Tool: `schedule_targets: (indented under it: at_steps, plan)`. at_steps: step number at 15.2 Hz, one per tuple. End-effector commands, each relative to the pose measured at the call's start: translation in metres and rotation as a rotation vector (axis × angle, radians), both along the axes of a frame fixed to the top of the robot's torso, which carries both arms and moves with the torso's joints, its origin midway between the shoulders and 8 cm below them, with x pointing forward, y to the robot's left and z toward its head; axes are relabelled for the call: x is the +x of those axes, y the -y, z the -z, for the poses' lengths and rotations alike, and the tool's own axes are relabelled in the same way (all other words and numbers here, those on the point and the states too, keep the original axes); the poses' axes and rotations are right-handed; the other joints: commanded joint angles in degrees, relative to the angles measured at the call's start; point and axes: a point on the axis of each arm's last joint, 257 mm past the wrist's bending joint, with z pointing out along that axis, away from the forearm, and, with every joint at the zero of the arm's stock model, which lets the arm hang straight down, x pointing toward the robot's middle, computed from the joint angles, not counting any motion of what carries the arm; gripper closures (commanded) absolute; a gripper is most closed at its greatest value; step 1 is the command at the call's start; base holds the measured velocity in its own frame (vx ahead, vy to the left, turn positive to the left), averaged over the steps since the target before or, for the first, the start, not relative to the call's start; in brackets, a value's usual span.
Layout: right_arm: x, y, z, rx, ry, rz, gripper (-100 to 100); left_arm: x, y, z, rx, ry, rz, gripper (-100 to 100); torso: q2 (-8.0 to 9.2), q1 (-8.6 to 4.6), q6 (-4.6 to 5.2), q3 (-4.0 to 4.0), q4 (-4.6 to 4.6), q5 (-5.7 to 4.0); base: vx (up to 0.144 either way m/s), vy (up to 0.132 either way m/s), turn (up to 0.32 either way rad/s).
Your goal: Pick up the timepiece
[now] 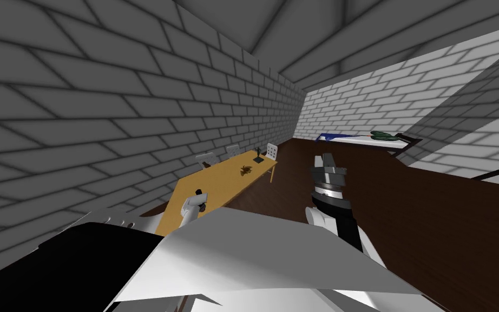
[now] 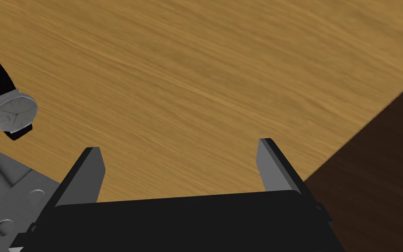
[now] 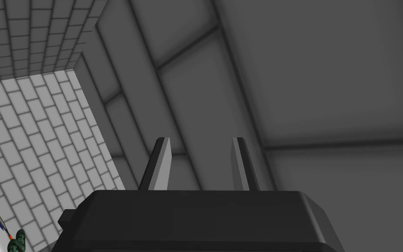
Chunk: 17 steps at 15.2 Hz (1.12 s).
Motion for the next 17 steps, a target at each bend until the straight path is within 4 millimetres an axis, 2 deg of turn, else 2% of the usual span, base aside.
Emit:
schedule_targets:
  at_steps: [1, 4, 5, 6, 10, 16, 17]
  plan:
    - [0.0, 0.0, 0.0, 0.0, 0.0, 0.0, 0, -0.015, -0.006, 0.003, 0.004, -0.054, -0.009, -100, 0.0, 0.0, 0.0, 0.0, 0.0, 0.0, 0.155, 0.037, -0.068]
    - [0.0, 0.0, 0.0, 0.0, 0.0, 0.0, 0, -0.032, -0.01, 0.005, 0.006, -0.11, -0.017, -100, 0.15, -0.08, -0.01, 0.08, 0.03, -0.01, 0.128, 0.01, -0.057]
    - [0.0, 0.0, 0.0, 0.0, 0.0, 0.0, 0, -0.025, -0.009, 0.003, 0.006, -0.087, -0.013, -100, 0.19, -0.1, -0.01, 0.11, 0.04, -0.02, 0.075, 0.006, -0.016]
    - [0.0, 0.0, 0.0, 0.0, 0.0, 0.0, 0, -0.028, -0.011, 0.007, 0.006, -0.09, -0.031, -100, 0.31, -0.12, -0.02, 0.16, 0.05, -0.02, 0.001, 0.007, -0.098]
    - [0.0, 0.0, 0.0, 0.0, 0.0, 0.0, 0, -0.033, -0.015, 0.014, 0.006, -0.085, -0.064, -100, 1.03, -0.03, -0.01, 0.58, 0.21, 0.0, -0.082, 0.03, -0.152]
    - [0.0, 0.0, 0.0, 0.0, 0.0, 0.0, 0, -0.036, -0.018, 0.019, 0.005, -0.082, -0.092, -100, 1.04, -0.05, -0.02, 0.59, 0.22, -0.01, -0.064, 0.02, -0.094]
    - [0.0, 0.0, 0.0, 0.0, 0.0, 0.0, 0, -0.034, -0.016, 0.015, 0.006, -0.084, -0.072, 100, 0.97, -0.08, -0.03, 0.56, 0.21, -0.01, 0.018, 0.0, 0.159]
